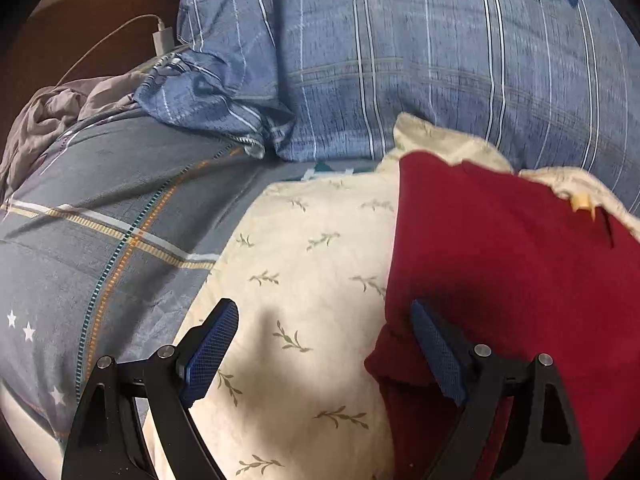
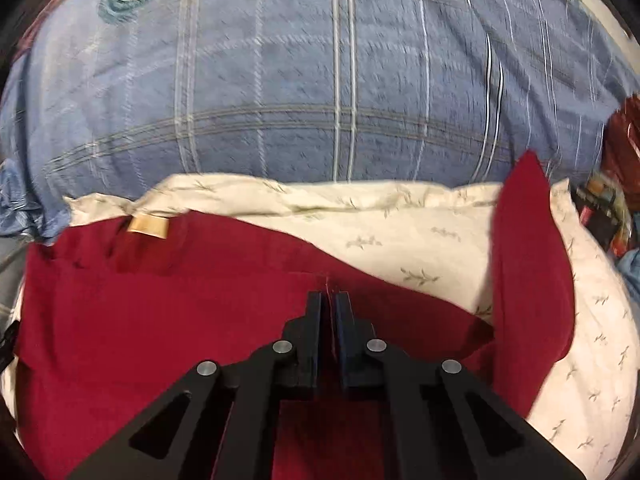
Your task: Fold small clothes
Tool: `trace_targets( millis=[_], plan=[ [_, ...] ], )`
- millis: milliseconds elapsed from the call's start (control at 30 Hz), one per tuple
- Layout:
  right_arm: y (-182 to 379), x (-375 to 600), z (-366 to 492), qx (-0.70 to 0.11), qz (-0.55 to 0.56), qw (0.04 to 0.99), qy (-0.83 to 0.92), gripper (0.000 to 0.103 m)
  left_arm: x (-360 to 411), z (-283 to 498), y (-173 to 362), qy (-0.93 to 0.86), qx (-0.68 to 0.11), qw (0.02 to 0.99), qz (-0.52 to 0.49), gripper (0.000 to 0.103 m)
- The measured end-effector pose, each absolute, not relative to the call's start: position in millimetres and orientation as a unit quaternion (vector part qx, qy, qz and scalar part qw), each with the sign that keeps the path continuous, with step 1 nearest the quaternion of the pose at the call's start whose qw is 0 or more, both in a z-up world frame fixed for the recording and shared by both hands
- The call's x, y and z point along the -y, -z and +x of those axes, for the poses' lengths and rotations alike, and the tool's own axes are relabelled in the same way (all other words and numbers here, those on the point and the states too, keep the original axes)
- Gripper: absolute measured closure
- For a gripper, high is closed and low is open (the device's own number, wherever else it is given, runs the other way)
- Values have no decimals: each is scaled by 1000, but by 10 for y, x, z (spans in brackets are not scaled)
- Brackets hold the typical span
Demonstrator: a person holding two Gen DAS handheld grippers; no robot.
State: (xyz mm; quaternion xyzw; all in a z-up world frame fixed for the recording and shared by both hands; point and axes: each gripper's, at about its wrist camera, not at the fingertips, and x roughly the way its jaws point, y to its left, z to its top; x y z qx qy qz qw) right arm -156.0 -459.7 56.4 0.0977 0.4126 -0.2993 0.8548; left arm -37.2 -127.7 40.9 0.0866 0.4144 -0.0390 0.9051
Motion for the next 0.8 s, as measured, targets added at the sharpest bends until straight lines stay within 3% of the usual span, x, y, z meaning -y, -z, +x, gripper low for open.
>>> trace_targets(
  millis=[67, 100, 167, 300, 467, 600, 700, 800],
  plan=[
    [-571, 4569, -1581, -420, 116, 848, 302, 87, 1265, -362, -429, 37, -413, 906, 85, 15],
    [-626, 4556, -1605, -414, 122, 849, 305, 76, 1251, -364, -456, 34, -412, 907, 83, 15],
    [-763, 4443, -1660, -392, 122, 860, 302, 65, 1212, -396, -522, 33, -401, 912, 73, 15],
    [-878, 3904, -1427, -379, 122, 901, 172, 64, 1152, -471, -653, 48, -371, 926, 38, 15],
    [-653, 3069, -620, -403, 114, 908, 10, 68, 1104, -421, -574, 13, -387, 919, 72, 15],
    [-404, 2586, -135, -426, 94, 898, -52, 74, 880, -301, -640, -23, -374, 926, 44, 15],
    [-127, 2375, 97, -460, 62, 885, -36, 73, 807, -228, -653, -38, -370, 928, 25, 15],
    [-114, 2360, 123, -445, 57, 893, -30, 72, 824, -226, -638, -15, -375, 927, -2, 15]
  ],
)
